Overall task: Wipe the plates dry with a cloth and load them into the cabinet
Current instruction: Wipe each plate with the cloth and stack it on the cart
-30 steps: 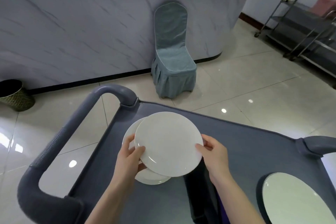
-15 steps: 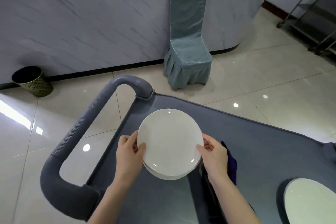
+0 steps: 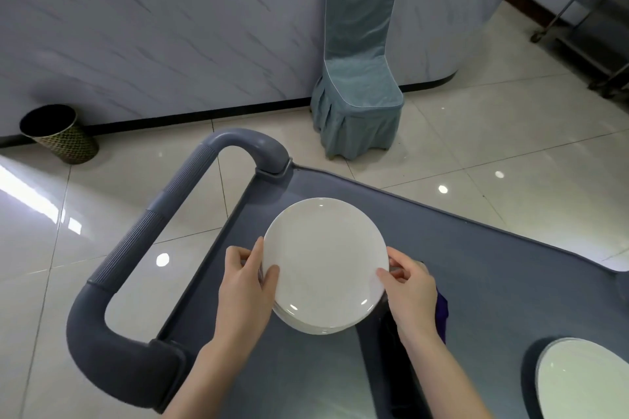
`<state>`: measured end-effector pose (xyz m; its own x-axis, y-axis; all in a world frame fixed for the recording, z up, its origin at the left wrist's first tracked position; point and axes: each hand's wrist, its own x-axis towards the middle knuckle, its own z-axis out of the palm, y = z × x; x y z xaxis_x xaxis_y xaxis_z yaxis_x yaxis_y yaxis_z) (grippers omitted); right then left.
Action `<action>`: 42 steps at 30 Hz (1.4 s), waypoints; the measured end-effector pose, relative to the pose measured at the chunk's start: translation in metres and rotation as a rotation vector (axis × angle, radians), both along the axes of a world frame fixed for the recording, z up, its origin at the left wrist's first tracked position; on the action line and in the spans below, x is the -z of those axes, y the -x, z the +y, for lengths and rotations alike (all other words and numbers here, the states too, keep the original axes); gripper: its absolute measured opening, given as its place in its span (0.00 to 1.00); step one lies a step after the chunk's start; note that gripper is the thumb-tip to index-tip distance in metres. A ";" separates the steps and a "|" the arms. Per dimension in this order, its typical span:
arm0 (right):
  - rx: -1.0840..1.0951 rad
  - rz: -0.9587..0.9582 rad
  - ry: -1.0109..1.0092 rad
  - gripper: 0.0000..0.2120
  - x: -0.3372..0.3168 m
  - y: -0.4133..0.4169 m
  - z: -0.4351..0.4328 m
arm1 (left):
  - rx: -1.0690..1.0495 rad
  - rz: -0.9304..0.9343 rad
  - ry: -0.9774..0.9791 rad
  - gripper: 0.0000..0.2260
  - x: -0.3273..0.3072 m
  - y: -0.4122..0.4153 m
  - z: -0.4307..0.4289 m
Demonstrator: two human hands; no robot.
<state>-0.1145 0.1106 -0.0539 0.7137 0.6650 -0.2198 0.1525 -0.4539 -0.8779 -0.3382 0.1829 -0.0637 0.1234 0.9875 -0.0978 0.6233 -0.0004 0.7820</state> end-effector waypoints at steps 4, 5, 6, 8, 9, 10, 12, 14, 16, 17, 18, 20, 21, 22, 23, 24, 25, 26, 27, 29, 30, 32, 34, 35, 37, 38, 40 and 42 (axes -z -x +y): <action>-0.063 0.020 0.013 0.15 0.000 -0.007 -0.003 | -0.018 0.025 0.003 0.26 -0.001 -0.001 -0.004; -0.075 0.030 0.012 0.15 0.000 -0.010 -0.005 | -0.036 0.019 -0.016 0.26 -0.002 -0.002 -0.004; -0.083 0.041 0.008 0.14 -0.001 -0.012 -0.006 | -0.057 0.006 -0.054 0.24 -0.005 -0.004 -0.004; -0.095 0.046 0.001 0.12 -0.003 -0.020 -0.013 | -0.069 -0.025 -0.181 0.19 -0.011 -0.008 -0.005; -0.105 0.030 0.000 0.12 -0.004 -0.024 -0.018 | -0.053 -0.045 -0.232 0.15 -0.014 -0.011 -0.006; -0.120 0.002 0.001 0.11 -0.006 -0.029 -0.025 | -0.025 -0.071 -0.256 0.12 -0.017 -0.015 -0.007; -0.147 -0.058 0.008 0.10 -0.009 -0.040 -0.040 | 0.071 -0.095 -0.252 0.08 -0.021 -0.028 -0.010; -0.162 -0.118 0.033 0.10 -0.013 -0.054 -0.060 | 0.192 -0.101 -0.223 0.07 -0.024 -0.047 -0.017; -0.160 -0.184 0.067 0.10 -0.017 -0.070 -0.084 | 0.319 -0.096 -0.210 0.07 -0.025 -0.072 -0.026; -0.150 -0.220 0.082 0.09 -0.019 -0.079 -0.097 | 0.381 -0.089 -0.208 0.07 -0.026 -0.085 -0.032; -0.136 -0.261 0.095 0.09 -0.021 -0.088 -0.111 | 0.440 -0.090 -0.202 0.07 -0.026 -0.097 -0.039; -0.098 -0.348 0.136 0.09 -0.024 -0.106 -0.139 | 0.551 -0.104 -0.181 0.06 -0.028 -0.124 -0.052; -0.076 -0.381 0.162 0.09 -0.025 -0.115 -0.152 | 0.606 -0.105 -0.164 0.06 -0.029 -0.138 -0.059; -0.050 -0.405 0.189 0.10 -0.026 -0.123 -0.166 | 0.661 -0.097 -0.149 0.05 -0.029 -0.152 -0.068; -0.023 -0.422 0.221 0.10 -0.025 -0.132 -0.180 | 0.711 -0.084 -0.138 0.05 -0.029 -0.166 -0.076; 0.002 -0.434 0.258 0.11 -0.025 -0.140 -0.194 | 0.751 -0.067 -0.129 0.05 -0.028 -0.180 -0.086; 0.024 -0.438 0.294 0.13 -0.024 -0.149 -0.208 | 0.780 -0.049 -0.115 0.05 -0.027 -0.194 -0.096; 0.042 -0.438 0.327 0.14 -0.023 -0.156 -0.222 | 0.802 -0.033 -0.093 0.04 -0.025 -0.207 -0.107; 0.057 -0.438 0.357 0.16 -0.021 -0.164 -0.235 | 0.824 -0.019 -0.067 0.05 -0.022 -0.221 -0.118; 0.080 -0.440 0.432 0.20 -0.019 -0.181 -0.260 | 0.868 0.015 -0.026 0.08 -0.015 -0.246 -0.139; 0.089 -0.443 0.475 0.22 -0.018 -0.189 -0.271 | 0.891 0.038 -0.017 0.11 -0.011 -0.257 -0.148; 0.099 -0.449 0.555 0.25 -0.016 -0.204 -0.291 | 0.945 0.099 -0.004 0.17 -0.001 -0.279 -0.166; 0.117 -0.443 0.613 0.25 -0.014 -0.218 -0.306 | 0.975 0.160 0.033 0.23 0.007 -0.298 -0.180; 0.129 -0.431 0.633 0.25 -0.014 -0.224 -0.312 | 0.962 0.185 0.065 0.24 0.010 -0.306 -0.185; 0.150 -0.390 0.649 0.25 -0.012 -0.235 -0.323 | 0.904 0.238 0.124 0.26 0.016 -0.320 -0.195; 0.155 -0.364 0.649 0.26 -0.011 -0.240 -0.327 | 0.877 0.261 0.141 0.27 0.018 -0.325 -0.198; 0.148 -0.303 0.629 0.26 -0.009 -0.248 -0.334 | 0.828 0.261 0.172 0.24 0.023 -0.332 -0.204; 0.138 -0.227 0.562 0.27 -0.006 -0.253 -0.339 | 0.786 0.233 0.186 0.19 0.026 -0.336 -0.210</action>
<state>0.1386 -0.2280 -0.0477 0.8550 0.3896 -0.3422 0.2141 -0.8662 -0.4515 -0.0022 -0.0268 -0.0898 0.7251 0.5882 -0.3582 0.6408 -0.3857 0.6638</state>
